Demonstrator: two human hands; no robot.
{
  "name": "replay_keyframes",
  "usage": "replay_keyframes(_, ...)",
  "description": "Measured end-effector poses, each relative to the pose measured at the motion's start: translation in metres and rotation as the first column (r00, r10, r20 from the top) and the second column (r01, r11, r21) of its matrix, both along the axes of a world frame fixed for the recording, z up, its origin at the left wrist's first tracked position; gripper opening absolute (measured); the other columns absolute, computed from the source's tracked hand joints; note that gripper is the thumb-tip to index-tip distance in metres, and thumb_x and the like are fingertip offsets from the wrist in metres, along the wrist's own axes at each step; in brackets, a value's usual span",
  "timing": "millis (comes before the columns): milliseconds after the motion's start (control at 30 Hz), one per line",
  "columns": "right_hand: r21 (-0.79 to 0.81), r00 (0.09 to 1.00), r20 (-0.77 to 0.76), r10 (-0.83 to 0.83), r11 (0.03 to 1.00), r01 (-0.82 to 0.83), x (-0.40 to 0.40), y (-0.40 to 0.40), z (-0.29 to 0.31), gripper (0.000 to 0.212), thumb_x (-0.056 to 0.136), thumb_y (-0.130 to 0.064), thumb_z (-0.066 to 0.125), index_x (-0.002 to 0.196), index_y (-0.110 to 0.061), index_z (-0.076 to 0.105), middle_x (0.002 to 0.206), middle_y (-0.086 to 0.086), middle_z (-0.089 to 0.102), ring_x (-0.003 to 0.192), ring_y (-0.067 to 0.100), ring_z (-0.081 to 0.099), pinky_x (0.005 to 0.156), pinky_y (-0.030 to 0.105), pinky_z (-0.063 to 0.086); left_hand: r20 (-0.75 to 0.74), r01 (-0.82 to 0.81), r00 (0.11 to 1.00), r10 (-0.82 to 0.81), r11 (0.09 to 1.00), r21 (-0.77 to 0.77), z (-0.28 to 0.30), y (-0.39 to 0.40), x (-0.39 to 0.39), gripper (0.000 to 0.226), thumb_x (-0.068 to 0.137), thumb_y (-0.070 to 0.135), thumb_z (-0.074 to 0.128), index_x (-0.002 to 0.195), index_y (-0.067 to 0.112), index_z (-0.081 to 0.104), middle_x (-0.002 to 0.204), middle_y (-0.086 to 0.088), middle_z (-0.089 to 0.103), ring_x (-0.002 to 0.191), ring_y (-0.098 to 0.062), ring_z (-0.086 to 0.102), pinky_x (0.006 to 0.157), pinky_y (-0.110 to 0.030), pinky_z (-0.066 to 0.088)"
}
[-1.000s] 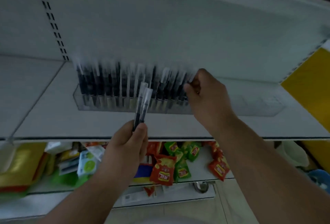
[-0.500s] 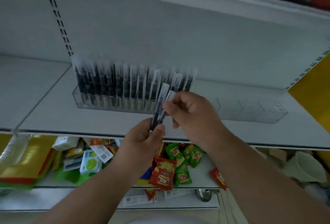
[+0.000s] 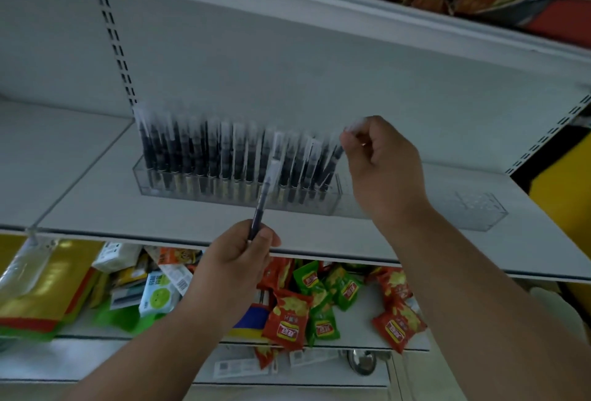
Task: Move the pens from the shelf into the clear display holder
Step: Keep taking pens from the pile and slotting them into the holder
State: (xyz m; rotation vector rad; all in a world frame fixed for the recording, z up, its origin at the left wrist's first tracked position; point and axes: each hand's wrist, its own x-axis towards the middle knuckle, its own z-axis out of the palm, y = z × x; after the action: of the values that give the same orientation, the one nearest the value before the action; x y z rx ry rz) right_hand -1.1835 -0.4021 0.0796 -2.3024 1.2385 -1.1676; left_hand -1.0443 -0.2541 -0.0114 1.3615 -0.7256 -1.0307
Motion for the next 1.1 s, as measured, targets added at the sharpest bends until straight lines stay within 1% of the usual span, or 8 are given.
replay_keyframes(100, 0.020, 0.978, -0.209, 0.000, 1.000, 0.005, 0.007, -0.004, -0.013, 0.019, 0.099, -0.032, 0.052, 0.094, -0.016, 0.059, 0.085, -0.006, 0.061, 0.072, 0.013, 0.054, 0.063, 0.026, 0.037, -0.048, -0.040, 0.998, 0.040, 0.999, -0.001, 0.001, 0.004, 0.002, 0.028, 0.103, 0.017, 0.045, 0.083, 0.010, 0.064, 0.055, 0.001, 0.032, 0.045, -0.012, 0.024, 0.045, -0.026, 0.019)
replay_keyframes(600, 0.101, 0.938, -0.346, -0.011, 0.994, 0.049, 0.003, -0.006, -0.032, 0.024, 0.099, -0.037, 0.052, 0.096, -0.015, 0.061, 0.089, 0.001, 0.065, 0.083, 0.021, 0.060, 0.069, 0.032, 0.047, -0.029, -0.032, 0.999, 0.030, 0.998, -0.045, 0.013, -0.006, -0.015, 0.025, 0.103, 0.017, 0.045, 0.088, 0.006, 0.062, 0.055, 0.001, 0.032, 0.049, -0.014, 0.025, 0.047, -0.028, 0.020)
replay_keyframes(700, 0.121, 0.974, -0.226, -0.018, 0.992, 0.046, -0.002, 0.009, -0.028, 0.021, 0.094, -0.044, 0.058, 0.093, -0.023, 0.053, 0.086, -0.009, 0.061, 0.077, 0.010, 0.057, 0.066, 0.027, 0.047, 0.033, -0.029, 0.999, 0.031, 0.999, -0.045, 0.009, -0.010, -0.017, 0.027, 0.103, 0.021, 0.046, 0.083, 0.015, 0.064, 0.053, 0.005, 0.035, 0.049, -0.014, 0.027, 0.049, -0.030, 0.022)
replay_keyframes(767, 0.230, 0.992, -0.095, 0.081, 0.971, -0.057, 0.000, 0.024, -0.022, 0.022, 0.093, -0.045, 0.059, 0.092, -0.023, 0.056, 0.083, -0.012, 0.061, 0.073, 0.002, 0.056, 0.063, 0.019, 0.044, 0.120, -0.006, 0.993, 0.010, 0.999, -0.036, 0.005, -0.013, -0.021, 0.030, 0.102, 0.025, 0.047, 0.078, 0.025, 0.065, 0.053, 0.006, 0.037, 0.050, -0.016, 0.031, 0.052, -0.033, 0.026)
replay_keyframes(867, 0.473, 0.981, 0.073, 0.180, 0.860, -0.193, 0.003, 0.035, -0.015, 0.024, 0.094, -0.038, 0.061, 0.088, -0.015, 0.062, 0.074, -0.001, 0.067, 0.063, 0.011, 0.061, 0.060, 0.028, 0.050, 0.277, 0.070, 0.959, -0.064, 0.997, -0.013, 0.006, -0.018, -0.032, 0.027, 0.101, 0.027, 0.048, 0.078, 0.029, 0.063, 0.056, 0.003, 0.042, 0.052, -0.017, 0.036, 0.054, -0.034, 0.031)
replay_keyframes(933, 0.566, 0.965, 0.207, 0.162, 0.785, -0.253, -0.003, 0.033, -0.012, 0.022, 0.095, -0.028, 0.063, 0.081, -0.010, 0.061, 0.062, 0.003, 0.061, 0.052, 0.012, 0.056, 0.053, 0.026, 0.043, 0.369, 0.126, 0.923, -0.111, 0.992, -0.017, 0.012, -0.021, -0.039, 0.024, 0.101, 0.027, 0.048, 0.081, 0.027, 0.061, 0.056, 0.006, 0.043, 0.050, -0.014, 0.038, 0.051, -0.030, 0.033)
replay_keyframes(1000, 0.566, 0.929, 0.356, 0.102, 0.767, -0.302, -0.013, 0.027, -0.007, 0.021, 0.094, -0.022, 0.064, 0.077, -0.011, 0.060, 0.063, 0.005, 0.060, 0.052, 0.012, 0.054, 0.053, 0.025, 0.043, 0.496, 0.154, 0.859, -0.123, 0.988, -0.021, 0.018, -0.025, -0.039, 0.020, 0.101, 0.031, 0.048, 0.085, 0.023, 0.057, 0.054, 0.008, 0.043, 0.047, -0.009, 0.037, 0.049, -0.030, 0.033)
replay_keyframes(1100, 0.388, 0.889, 0.456, 0.040, 0.890, -0.239, -0.027, 0.013, 0.002, 0.019, 0.094, -0.019, 0.063, 0.076, -0.017, 0.059, 0.069, 0.003, 0.064, 0.057, 0.014, 0.060, 0.055, 0.025, 0.043, 0.706, 0.110, 0.706, -0.057, 0.993, -0.030, 0.020, -0.033, -0.031, 0.017, 0.100, 0.037, 0.045, 0.097, 0.025, 0.056, 0.064, 0.012, 0.050, 0.054, -0.004, 0.045, 0.049, -0.021, 0.032)
